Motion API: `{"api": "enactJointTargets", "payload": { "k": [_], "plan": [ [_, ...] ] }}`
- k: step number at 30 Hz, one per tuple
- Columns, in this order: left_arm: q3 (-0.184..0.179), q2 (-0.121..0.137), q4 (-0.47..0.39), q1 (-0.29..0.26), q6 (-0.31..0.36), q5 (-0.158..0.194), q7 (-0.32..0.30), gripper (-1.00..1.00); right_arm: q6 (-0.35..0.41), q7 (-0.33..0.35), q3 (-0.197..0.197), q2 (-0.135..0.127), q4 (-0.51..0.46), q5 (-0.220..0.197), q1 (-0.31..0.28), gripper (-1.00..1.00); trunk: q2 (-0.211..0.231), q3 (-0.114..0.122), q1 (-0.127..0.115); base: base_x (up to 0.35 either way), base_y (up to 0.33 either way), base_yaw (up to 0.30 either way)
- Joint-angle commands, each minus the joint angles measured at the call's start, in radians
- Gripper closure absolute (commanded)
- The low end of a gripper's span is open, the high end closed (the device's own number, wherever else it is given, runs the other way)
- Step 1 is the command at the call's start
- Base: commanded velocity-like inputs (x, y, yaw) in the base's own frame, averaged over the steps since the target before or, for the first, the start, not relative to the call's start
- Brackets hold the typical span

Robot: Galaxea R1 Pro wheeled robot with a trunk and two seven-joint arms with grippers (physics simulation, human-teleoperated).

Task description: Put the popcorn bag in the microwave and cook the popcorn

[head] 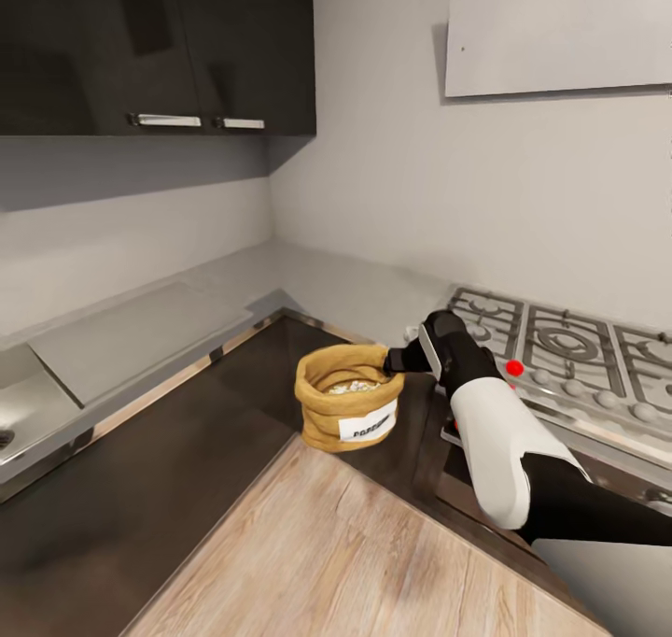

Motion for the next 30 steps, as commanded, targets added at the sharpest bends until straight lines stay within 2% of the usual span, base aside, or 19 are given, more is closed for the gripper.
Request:
{"api": "enactJointTargets", "payload": {
  "k": [1, 30],
  "plan": [
    [0.002, 0.0, -0.001, 0.0, -0.002, 0.003, 0.001, -1.0, 0.003, 0.008, -0.007, 0.001, -0.001, 0.009, 0.003, 1.0, -0.001, 0.001, 0.0, 0.0, 0.0, 0.0],
    [0.003, 0.001, -0.001, 0.001, -0.002, 0.003, 0.001, -1.0, 0.003, 0.007, -0.006, 0.0, -0.001, 0.01, 0.011, 1.0, -0.001, 0.047, 0.0, 0.0, 0.0, 0.0]
  ]
}}
